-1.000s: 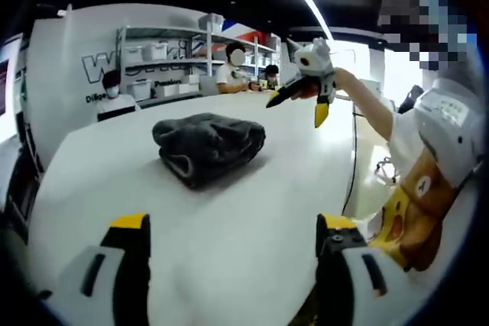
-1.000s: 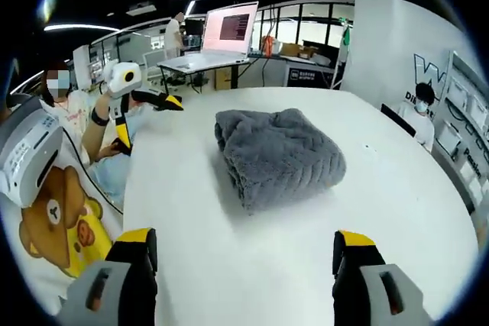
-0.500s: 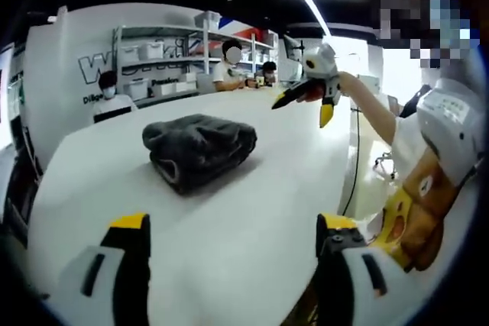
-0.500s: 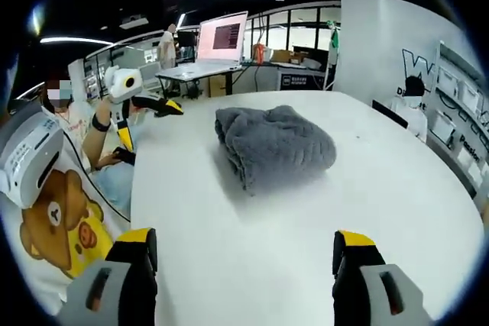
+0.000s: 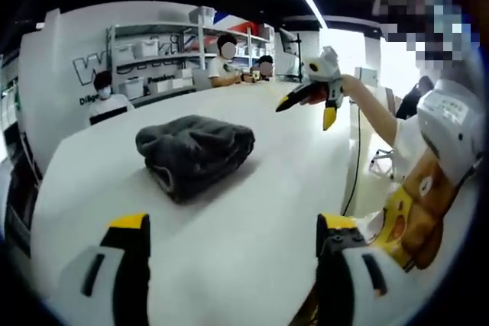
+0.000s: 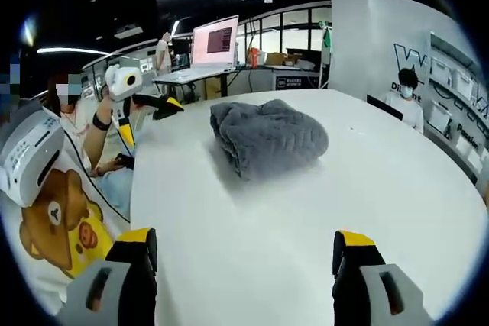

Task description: Fold the towel on the table until its edges align and the towel forms a compact rectangular stack.

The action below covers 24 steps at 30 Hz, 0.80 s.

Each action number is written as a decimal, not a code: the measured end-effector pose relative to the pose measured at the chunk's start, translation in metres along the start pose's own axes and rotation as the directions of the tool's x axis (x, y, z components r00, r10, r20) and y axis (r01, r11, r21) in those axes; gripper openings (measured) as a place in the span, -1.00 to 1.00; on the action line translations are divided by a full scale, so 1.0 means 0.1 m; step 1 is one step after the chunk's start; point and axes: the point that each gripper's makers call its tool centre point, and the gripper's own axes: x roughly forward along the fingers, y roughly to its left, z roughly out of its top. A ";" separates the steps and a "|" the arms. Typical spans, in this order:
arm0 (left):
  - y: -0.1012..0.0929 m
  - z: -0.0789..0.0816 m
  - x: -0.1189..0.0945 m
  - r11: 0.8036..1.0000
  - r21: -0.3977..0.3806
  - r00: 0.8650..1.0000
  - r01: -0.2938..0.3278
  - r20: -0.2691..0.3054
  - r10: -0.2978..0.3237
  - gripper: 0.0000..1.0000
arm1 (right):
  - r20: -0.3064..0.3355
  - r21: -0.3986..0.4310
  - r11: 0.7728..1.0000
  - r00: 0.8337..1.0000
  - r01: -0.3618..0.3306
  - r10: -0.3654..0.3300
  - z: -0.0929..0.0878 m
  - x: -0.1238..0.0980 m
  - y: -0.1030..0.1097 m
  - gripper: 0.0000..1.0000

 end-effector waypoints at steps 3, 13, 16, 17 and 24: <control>0.02 0.04 0.02 1.000 0.006 1.000 -0.001 -0.002 0.001 0.88 | 0.005 0.001 1.000 1.000 0.000 0.000 0.00 -0.01 -0.01 0.99; 0.06 0.25 0.12 1.000 0.011 0.999 0.015 0.039 -0.015 0.71 | 0.024 -0.003 1.000 1.000 -0.003 0.003 -0.01 -0.04 0.03 0.99; 0.03 0.22 0.15 1.000 -0.002 0.999 0.016 0.033 -0.016 0.73 | 0.034 0.002 1.000 0.999 0.000 -0.001 -0.03 -0.08 0.05 0.99; 0.02 0.21 0.15 1.000 -0.004 1.000 0.013 0.028 -0.013 0.73 | 0.034 0.002 1.000 0.999 0.002 -0.002 -0.04 -0.09 0.06 0.99; 0.05 0.23 0.08 0.999 -0.024 0.999 -0.028 0.038 0.029 0.75 | 0.045 -0.002 1.000 0.999 0.020 -0.020 -0.09 -0.17 0.03 0.99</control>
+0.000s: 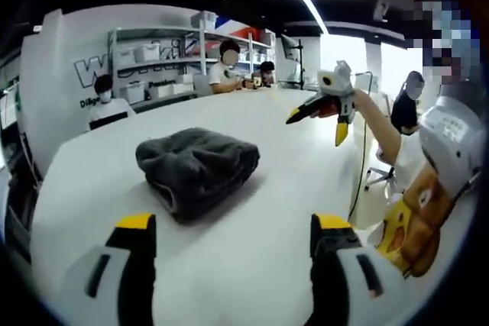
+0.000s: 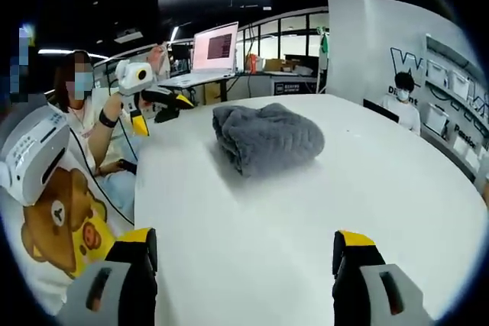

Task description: Fold the towel on the table until its edges align and the towel forms a compact rectangular stack.

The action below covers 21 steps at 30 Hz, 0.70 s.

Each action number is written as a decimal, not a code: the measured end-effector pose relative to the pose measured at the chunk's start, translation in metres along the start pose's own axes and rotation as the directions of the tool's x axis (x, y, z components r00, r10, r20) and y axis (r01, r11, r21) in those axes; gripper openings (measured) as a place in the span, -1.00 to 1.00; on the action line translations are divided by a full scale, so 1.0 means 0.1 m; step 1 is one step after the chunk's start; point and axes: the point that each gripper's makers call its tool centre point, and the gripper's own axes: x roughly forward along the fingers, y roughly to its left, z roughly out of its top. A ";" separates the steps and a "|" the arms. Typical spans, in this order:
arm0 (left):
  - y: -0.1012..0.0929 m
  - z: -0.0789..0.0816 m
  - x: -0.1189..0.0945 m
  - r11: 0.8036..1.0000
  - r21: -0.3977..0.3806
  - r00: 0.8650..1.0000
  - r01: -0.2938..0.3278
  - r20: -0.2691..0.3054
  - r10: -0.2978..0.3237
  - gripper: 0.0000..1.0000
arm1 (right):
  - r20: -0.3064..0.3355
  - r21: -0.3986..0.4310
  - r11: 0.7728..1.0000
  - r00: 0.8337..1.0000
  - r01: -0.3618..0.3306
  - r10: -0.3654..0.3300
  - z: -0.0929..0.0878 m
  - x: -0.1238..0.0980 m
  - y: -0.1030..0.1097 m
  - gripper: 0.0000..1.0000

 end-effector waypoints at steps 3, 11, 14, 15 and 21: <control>0.03 0.00 -0.01 1.000 -0.004 1.000 -0.020 -0.006 0.020 0.75 | 0.009 0.001 1.000 1.000 0.002 -0.002 0.00 -0.02 -0.02 0.99; -0.01 0.00 0.00 0.999 -0.007 0.999 -0.037 -0.023 0.037 0.77 | 0.003 -0.003 1.000 1.000 0.004 -0.004 -0.06 -0.01 -0.08 0.99; -0.01 0.01 0.01 0.999 -0.007 0.999 -0.040 -0.023 0.040 0.78 | 0.000 -0.002 1.000 1.000 0.002 -0.002 -0.08 -0.02 -0.08 0.99; -0.01 0.01 0.01 0.999 -0.007 0.999 -0.041 -0.023 0.041 0.78 | 0.003 -0.001 1.000 1.000 0.003 -0.003 -0.08 -0.03 -0.08 0.99; 0.04 0.01 0.02 0.998 -0.021 0.998 -0.057 -0.022 0.057 0.79 | 0.013 -0.004 1.000 1.000 0.004 -0.004 -0.07 -0.07 -0.08 0.99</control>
